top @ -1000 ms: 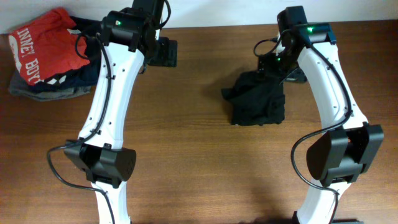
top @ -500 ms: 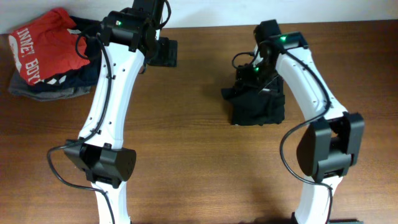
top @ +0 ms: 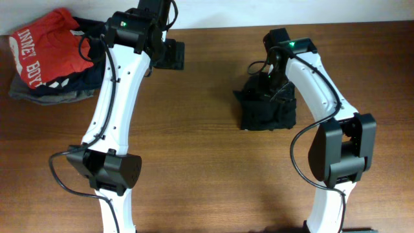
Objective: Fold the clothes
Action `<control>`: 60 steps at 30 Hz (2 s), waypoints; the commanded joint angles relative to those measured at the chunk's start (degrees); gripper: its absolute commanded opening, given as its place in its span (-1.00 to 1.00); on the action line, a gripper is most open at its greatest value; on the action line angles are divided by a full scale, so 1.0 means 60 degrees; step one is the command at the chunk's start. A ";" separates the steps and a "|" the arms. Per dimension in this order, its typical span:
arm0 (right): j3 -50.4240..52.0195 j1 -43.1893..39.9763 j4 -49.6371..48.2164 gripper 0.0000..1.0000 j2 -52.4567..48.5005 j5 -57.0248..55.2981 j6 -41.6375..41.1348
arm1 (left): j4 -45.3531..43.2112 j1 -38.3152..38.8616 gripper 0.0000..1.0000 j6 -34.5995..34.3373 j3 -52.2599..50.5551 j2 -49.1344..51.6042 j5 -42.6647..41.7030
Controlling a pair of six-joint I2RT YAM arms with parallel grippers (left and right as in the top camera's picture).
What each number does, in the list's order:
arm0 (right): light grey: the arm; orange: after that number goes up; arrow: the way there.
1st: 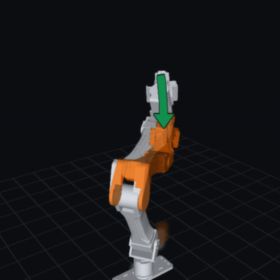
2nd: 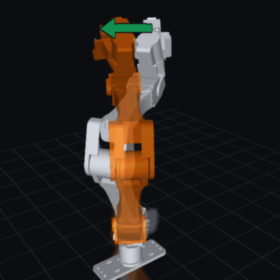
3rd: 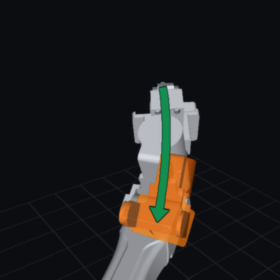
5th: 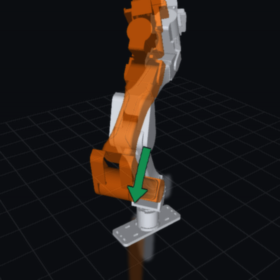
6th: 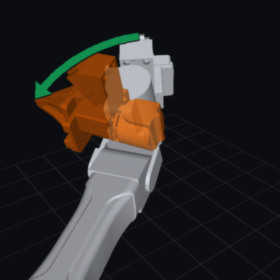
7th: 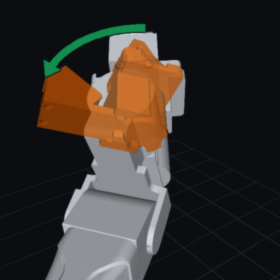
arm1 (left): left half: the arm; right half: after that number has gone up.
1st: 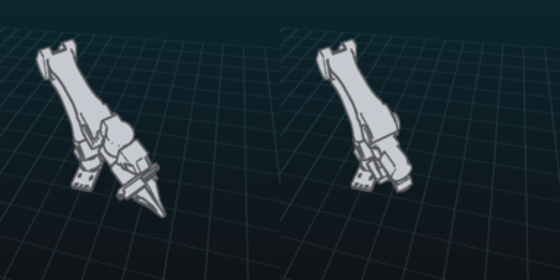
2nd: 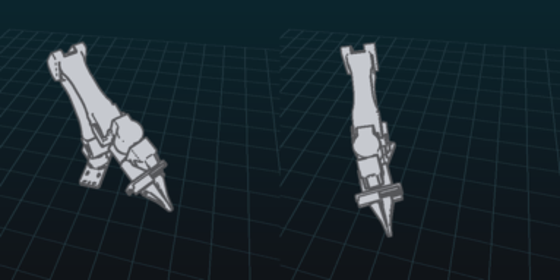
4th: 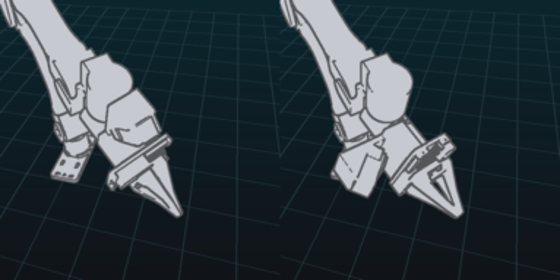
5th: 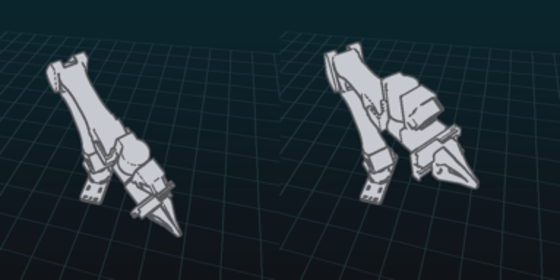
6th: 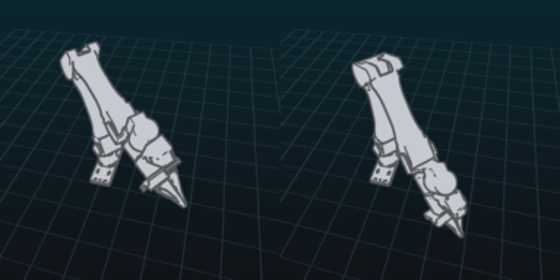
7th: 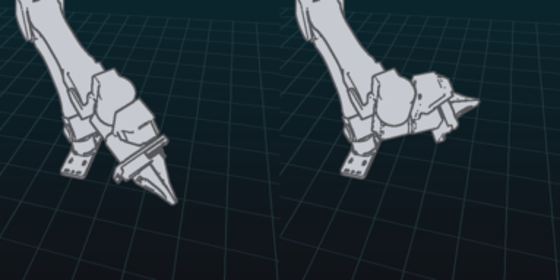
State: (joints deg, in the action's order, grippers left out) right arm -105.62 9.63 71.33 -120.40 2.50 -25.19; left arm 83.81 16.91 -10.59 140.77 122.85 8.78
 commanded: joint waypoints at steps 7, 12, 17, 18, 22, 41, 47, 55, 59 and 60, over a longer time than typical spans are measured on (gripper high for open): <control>0.0066 -0.0543 0.0357 -0.80 0.0004 -0.2335 -0.0095 | 0.0040 -0.0015 0.98 -0.0117 -0.0073 0.0044 -0.0066; 0.0047 -0.0718 0.0474 -0.92 0.0007 -0.3300 0.0401 | 0.0036 -0.0015 0.98 -0.0117 -0.0073 0.0044 -0.0066; 0.0047 -0.0845 0.0539 -0.92 0.0015 -0.4408 0.0401 | 0.0036 -0.0015 0.98 -0.0117 -0.0073 0.0044 -0.0066; 0.0047 -0.0867 0.0554 -0.92 0.0018 -0.4572 0.0404 | 0.0036 -0.0015 0.99 -0.0117 -0.0073 0.0044 -0.0066; 0.0047 -0.0951 0.0601 -0.92 0.0018 -0.5031 0.0404 | 0.0033 -0.0015 0.98 -0.0117 -0.0073 0.0044 -0.0066; -0.0033 -0.1789 -0.2273 -0.92 0.0066 -0.4251 0.0925 | 0.0251 -0.0007 0.98 -0.0117 -0.0073 0.0044 -0.0069; -0.1319 -0.1705 -0.0608 -0.92 0.0754 -0.1461 0.2280 | 0.0204 -0.0007 0.98 -0.0117 -0.0073 0.0044 -0.0066; -0.2342 -0.0965 0.2218 -0.92 0.1362 0.1916 0.4980 | 0.0109 -0.0007 0.98 -0.0117 -0.0073 0.0044 -0.0066; -0.2055 -0.0444 0.3122 -0.92 0.1202 0.2874 0.5985 | 0.0109 -0.0007 0.98 -0.0117 -0.0073 0.0044 -0.0069; -0.1920 -0.0331 0.3187 -0.92 0.1118 0.2878 0.5985 | 0.0113 -0.0007 0.98 -0.0117 -0.0073 0.0044 -0.0069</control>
State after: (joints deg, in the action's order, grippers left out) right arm -118.87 5.39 89.41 -112.46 12.71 4.36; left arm 84.60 16.91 -10.57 140.77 122.85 8.78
